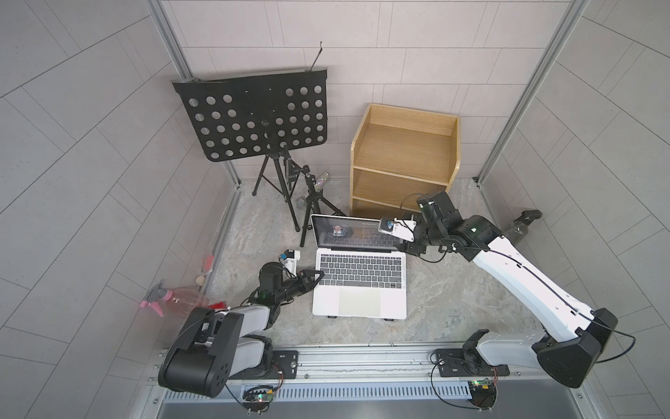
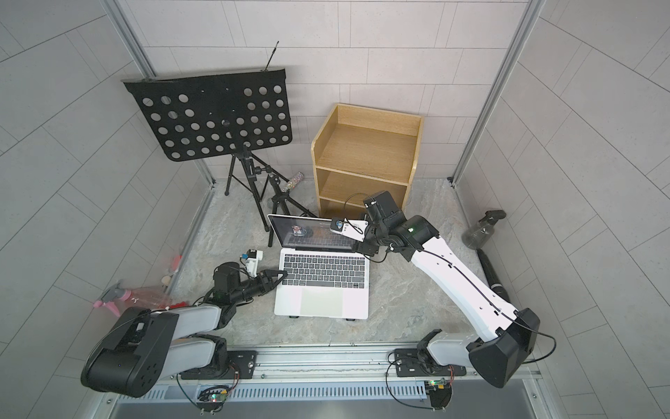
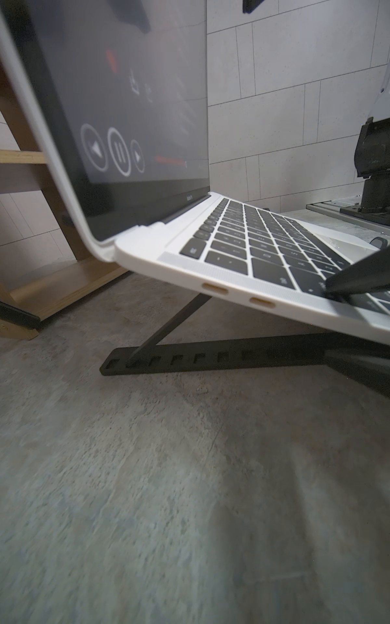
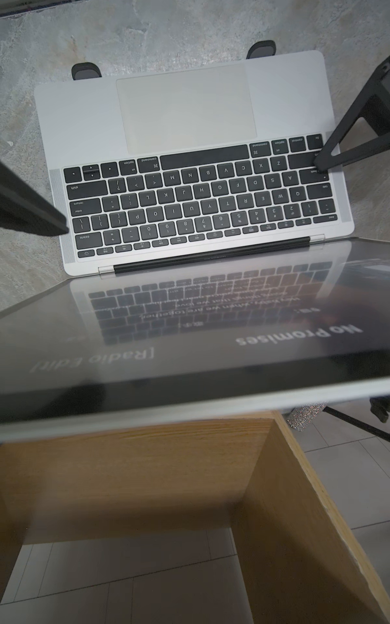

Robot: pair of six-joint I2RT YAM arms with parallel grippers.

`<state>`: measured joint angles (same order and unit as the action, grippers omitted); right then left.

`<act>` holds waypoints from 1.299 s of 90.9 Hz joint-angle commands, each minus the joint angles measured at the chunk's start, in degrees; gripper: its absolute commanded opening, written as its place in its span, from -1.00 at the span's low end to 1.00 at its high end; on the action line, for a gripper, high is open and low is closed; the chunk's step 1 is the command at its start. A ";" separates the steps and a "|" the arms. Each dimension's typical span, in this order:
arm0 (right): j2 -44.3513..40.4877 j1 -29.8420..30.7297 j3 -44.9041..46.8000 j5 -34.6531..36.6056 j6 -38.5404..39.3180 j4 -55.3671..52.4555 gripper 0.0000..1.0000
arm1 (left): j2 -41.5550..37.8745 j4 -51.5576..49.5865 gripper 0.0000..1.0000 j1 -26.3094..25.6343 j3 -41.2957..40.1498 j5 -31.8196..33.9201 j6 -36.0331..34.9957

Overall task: Close the laptop lid and set it aside
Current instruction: Close the lid of the laptop.

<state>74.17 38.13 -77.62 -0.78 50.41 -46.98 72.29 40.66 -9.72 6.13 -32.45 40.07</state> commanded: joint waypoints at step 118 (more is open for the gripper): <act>-5.30 17.59 2.12 12.81 -11.11 -7.62 0.79 | -1.06 -1.15 -0.37 0.22 0.87 -1.08 -0.48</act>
<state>66.94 54.94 -70.78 14.39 39.79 -51.37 71.94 40.23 -9.65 6.15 -32.93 40.07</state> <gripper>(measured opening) 0.891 0.318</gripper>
